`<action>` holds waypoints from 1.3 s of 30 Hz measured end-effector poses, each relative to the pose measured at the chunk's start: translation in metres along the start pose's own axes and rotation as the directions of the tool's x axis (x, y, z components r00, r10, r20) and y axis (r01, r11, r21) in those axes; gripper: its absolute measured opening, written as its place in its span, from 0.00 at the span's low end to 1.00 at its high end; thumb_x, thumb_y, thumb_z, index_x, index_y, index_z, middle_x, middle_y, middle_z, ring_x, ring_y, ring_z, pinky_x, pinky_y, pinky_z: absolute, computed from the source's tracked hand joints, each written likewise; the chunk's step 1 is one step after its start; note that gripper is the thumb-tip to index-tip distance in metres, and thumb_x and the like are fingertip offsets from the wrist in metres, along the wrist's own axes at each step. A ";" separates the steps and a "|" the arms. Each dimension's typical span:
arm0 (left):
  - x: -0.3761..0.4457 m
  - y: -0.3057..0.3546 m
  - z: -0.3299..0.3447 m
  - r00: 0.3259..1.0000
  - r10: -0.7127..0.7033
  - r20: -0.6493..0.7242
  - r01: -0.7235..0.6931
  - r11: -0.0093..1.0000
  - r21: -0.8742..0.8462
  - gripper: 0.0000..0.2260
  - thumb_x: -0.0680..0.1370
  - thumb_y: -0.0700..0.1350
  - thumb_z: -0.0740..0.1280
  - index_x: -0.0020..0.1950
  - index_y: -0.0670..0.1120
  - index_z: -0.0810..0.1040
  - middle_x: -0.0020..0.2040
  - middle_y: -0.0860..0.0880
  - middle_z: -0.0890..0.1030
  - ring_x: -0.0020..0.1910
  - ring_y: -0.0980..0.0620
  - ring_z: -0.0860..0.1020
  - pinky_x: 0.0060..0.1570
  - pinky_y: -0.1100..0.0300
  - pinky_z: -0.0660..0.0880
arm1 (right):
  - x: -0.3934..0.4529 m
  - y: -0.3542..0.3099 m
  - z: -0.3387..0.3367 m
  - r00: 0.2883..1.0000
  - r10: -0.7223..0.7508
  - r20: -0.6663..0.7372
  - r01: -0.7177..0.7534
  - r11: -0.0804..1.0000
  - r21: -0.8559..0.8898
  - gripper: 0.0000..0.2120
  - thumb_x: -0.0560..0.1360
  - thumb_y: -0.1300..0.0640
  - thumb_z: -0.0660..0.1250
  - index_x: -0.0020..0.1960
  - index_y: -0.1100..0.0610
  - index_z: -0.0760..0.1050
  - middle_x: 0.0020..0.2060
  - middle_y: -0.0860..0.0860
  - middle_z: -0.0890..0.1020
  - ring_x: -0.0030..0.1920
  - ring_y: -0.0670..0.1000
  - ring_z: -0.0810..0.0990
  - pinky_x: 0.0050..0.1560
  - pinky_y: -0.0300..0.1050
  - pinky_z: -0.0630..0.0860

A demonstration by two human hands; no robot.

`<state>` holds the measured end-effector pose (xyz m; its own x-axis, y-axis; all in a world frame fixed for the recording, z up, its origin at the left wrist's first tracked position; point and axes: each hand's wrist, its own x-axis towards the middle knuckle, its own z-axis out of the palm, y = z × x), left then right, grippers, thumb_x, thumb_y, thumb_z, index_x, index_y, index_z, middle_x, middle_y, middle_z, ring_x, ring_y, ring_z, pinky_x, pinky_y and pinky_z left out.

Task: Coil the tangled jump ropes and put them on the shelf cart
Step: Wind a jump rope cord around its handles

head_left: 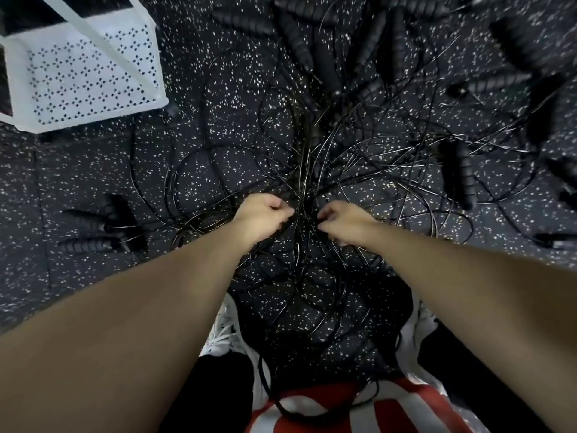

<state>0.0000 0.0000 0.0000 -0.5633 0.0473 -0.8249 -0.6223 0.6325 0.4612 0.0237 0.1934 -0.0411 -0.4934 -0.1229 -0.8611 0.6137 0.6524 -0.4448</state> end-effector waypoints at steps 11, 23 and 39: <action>0.018 -0.004 -0.003 0.998 -0.016 -0.065 0.006 0.989 -0.148 0.06 0.84 0.48 0.67 0.52 0.53 0.83 0.42 0.54 0.87 0.40 0.58 0.82 0.37 0.66 0.76 | 0.051 -0.037 0.024 0.947 0.127 -0.296 -0.108 0.991 0.079 0.12 0.77 0.41 0.69 0.53 0.48 0.75 0.40 0.44 0.79 0.42 0.48 0.79 0.38 0.43 0.71; 0.009 0.008 -0.019 0.991 -0.126 -0.051 0.106 0.952 -0.286 0.15 0.87 0.54 0.57 0.51 0.50 0.80 0.43 0.51 0.84 0.43 0.51 0.82 0.41 0.57 0.76 | 0.023 -0.038 0.014 0.932 0.031 -0.360 0.018 0.991 0.131 0.11 0.80 0.46 0.66 0.58 0.50 0.79 0.37 0.46 0.80 0.38 0.48 0.79 0.39 0.42 0.72; -0.122 0.123 -0.037 0.998 0.031 0.055 0.004 0.839 -0.545 0.17 0.84 0.58 0.62 0.57 0.47 0.81 0.56 0.42 0.85 0.54 0.42 0.85 0.54 0.44 0.83 | -0.153 -0.112 -0.034 0.909 -0.330 -0.255 0.409 0.826 0.389 0.12 0.86 0.53 0.56 0.67 0.48 0.72 0.21 0.41 0.69 0.23 0.43 0.65 0.23 0.38 0.63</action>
<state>-0.0279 0.0437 0.1692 -0.5518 0.1095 -0.8268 -0.8200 0.1093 0.5618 0.0096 0.1649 0.1489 -0.8082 -0.1358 -0.5730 0.5446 0.1979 -0.8150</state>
